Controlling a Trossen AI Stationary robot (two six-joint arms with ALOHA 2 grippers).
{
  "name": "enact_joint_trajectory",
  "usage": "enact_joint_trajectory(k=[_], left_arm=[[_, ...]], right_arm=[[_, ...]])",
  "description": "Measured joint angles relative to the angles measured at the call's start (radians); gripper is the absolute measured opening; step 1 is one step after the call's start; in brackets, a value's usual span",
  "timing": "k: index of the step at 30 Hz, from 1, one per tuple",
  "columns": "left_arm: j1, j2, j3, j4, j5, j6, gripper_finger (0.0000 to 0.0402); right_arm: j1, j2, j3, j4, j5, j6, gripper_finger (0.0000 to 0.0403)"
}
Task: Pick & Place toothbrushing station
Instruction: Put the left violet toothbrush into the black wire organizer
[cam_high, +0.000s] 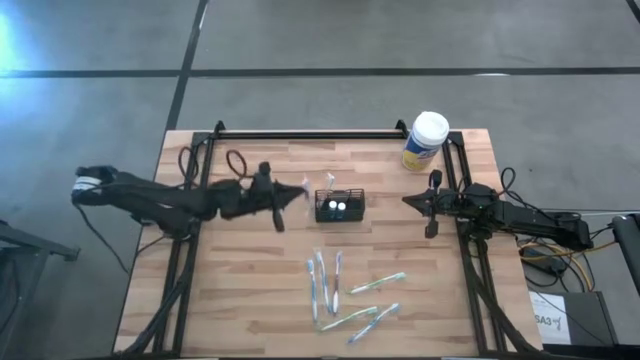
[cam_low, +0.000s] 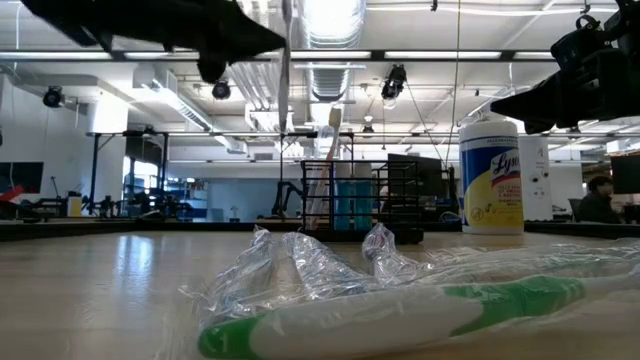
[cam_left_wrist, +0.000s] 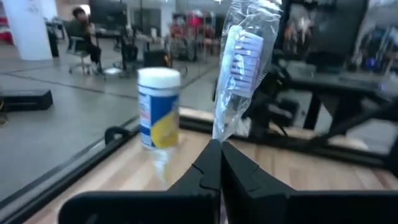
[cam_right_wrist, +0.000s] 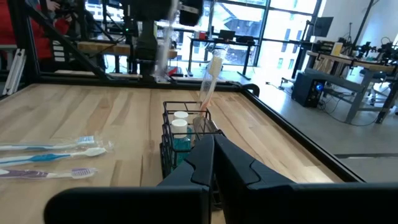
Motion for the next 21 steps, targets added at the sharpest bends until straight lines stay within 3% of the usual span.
enact_joint_trajectory(k=[6,15,21], left_arm=[[0.089,0.093,-0.05,0.235,0.122,0.034,0.0],[0.11,0.252,0.043,0.243,0.145,0.165,0.0],[0.149,0.299,0.072,0.241,0.147,0.175,0.0]], right_arm=[[0.0,0.0,0.0,0.0,0.001,-0.002,0.0008],[0.0,0.0,0.0,0.001,0.025,-0.008,0.0008],[0.0,0.0,0.0,0.0,0.027,-0.008,0.0008]])
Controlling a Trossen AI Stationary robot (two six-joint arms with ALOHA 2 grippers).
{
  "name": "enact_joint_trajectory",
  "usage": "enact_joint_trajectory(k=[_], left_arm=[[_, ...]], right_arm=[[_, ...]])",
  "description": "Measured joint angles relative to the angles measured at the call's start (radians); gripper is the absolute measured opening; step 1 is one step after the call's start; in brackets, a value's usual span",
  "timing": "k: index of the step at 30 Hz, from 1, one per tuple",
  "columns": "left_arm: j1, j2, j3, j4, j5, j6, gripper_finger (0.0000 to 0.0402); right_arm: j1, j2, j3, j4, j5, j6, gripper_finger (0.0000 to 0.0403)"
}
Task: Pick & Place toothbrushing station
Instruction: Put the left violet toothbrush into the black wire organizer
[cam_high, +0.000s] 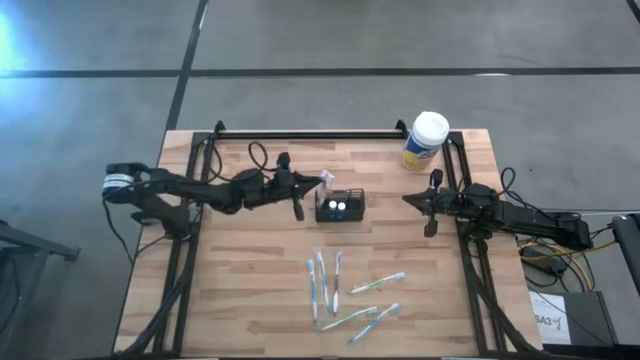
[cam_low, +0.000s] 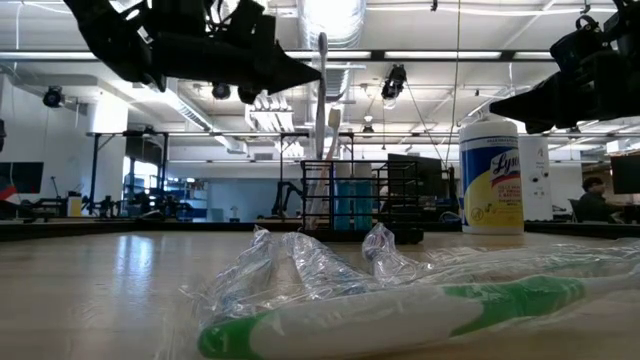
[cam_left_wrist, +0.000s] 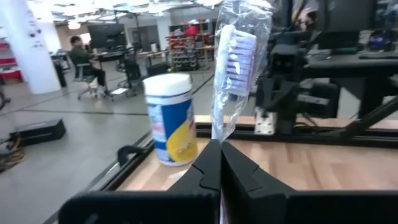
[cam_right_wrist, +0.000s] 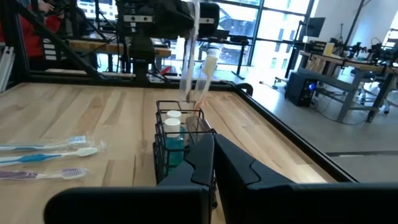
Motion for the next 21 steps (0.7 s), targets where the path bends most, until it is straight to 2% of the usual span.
enact_joint_trajectory(k=[21], left_arm=[[0.03,0.148,-0.005,0.002,0.001,0.013,0.0]], right_arm=[[0.0,0.005,0.0,-0.001,-0.001,0.0,0.0008]])
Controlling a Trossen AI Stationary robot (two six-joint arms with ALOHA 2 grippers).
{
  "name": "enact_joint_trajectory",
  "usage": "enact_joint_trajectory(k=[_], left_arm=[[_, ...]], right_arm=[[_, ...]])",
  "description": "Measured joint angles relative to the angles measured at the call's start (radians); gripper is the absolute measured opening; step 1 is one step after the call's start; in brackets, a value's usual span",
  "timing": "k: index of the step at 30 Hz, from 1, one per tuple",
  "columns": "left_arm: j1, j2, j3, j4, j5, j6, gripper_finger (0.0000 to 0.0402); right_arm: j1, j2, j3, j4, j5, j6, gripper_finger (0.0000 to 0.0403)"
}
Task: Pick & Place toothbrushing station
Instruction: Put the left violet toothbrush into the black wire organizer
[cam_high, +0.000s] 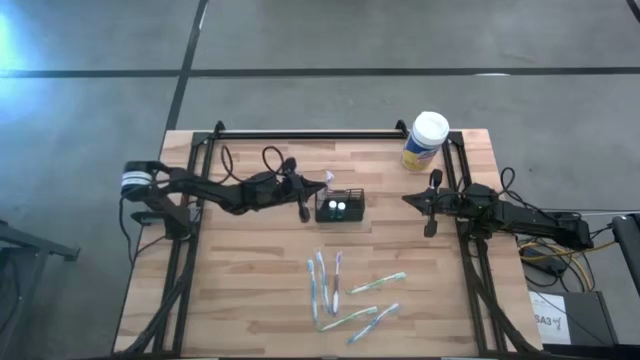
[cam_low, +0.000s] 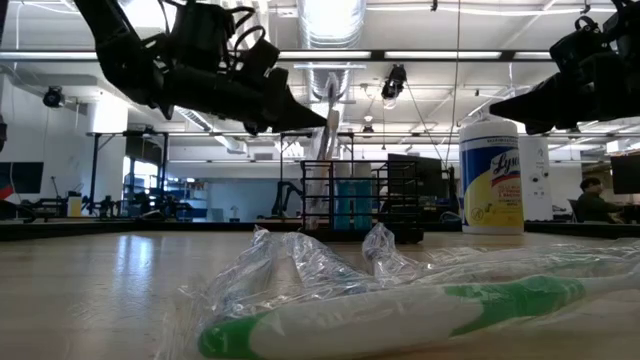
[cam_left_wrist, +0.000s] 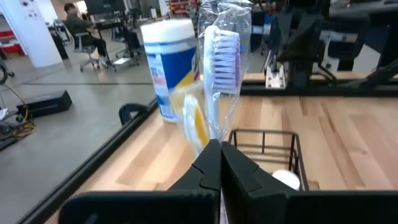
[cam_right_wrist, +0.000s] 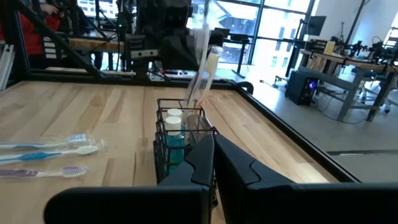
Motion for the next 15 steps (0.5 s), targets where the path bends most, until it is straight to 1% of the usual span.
enact_joint_trajectory(k=[15], left_arm=[[0.001,0.095,-0.002,0.011,-0.001,-0.005,0.0]], right_arm=[[0.0,0.0,0.0,-0.001,0.0,0.0,0.0008]])
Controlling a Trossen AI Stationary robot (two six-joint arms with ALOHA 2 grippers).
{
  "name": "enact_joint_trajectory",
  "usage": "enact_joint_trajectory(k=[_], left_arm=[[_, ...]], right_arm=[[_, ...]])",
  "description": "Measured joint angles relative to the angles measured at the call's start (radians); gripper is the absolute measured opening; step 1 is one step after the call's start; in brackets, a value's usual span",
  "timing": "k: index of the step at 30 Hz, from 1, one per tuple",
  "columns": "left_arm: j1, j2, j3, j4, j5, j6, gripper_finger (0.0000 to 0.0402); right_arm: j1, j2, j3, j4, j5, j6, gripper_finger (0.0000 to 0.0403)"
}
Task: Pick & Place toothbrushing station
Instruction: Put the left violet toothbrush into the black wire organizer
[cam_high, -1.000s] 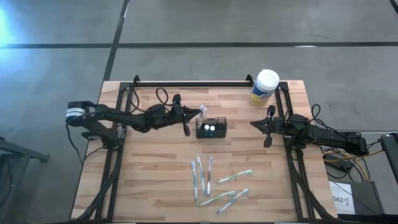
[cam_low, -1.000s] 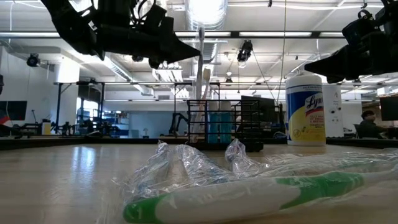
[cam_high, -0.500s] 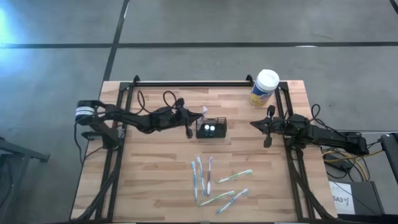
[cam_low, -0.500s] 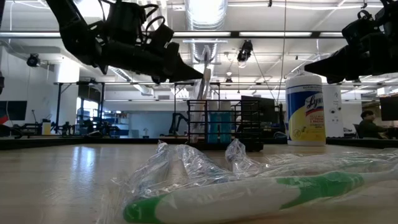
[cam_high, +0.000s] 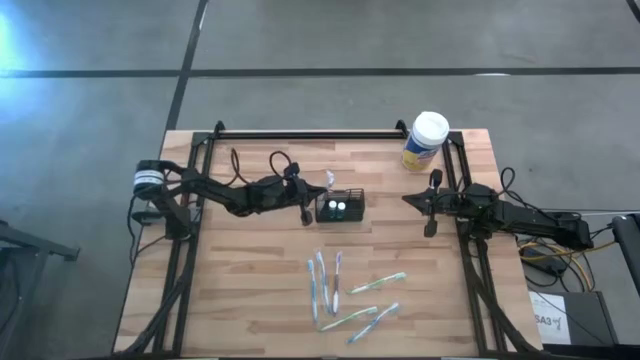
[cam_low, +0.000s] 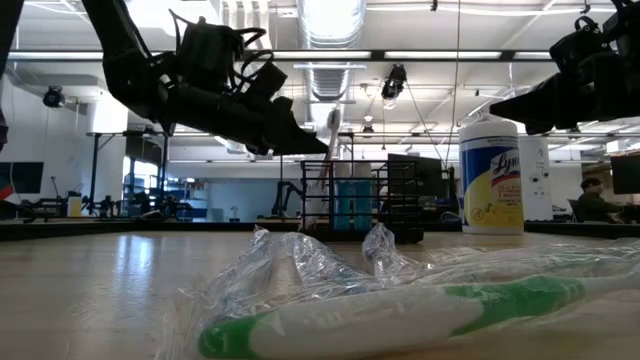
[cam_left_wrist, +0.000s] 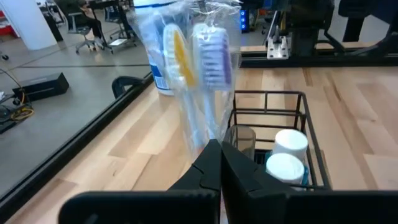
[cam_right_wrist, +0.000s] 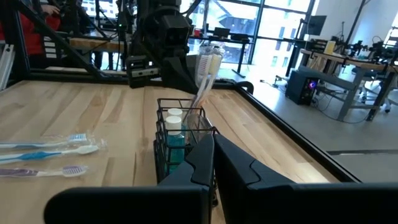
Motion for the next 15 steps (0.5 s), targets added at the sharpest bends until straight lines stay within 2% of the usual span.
enact_joint_trajectory(k=[9,15], left_arm=[[0.0,0.008,0.001,-0.001,0.0,-0.02,0.0004],[-0.002,-0.039,-0.002,-0.021,0.004,-0.03,0.0047]], right_arm=[[0.0,0.0,0.0,-0.001,0.0,0.0,0.0008],[0.0,0.0,0.0,-0.002,0.0,0.001,0.0008]])
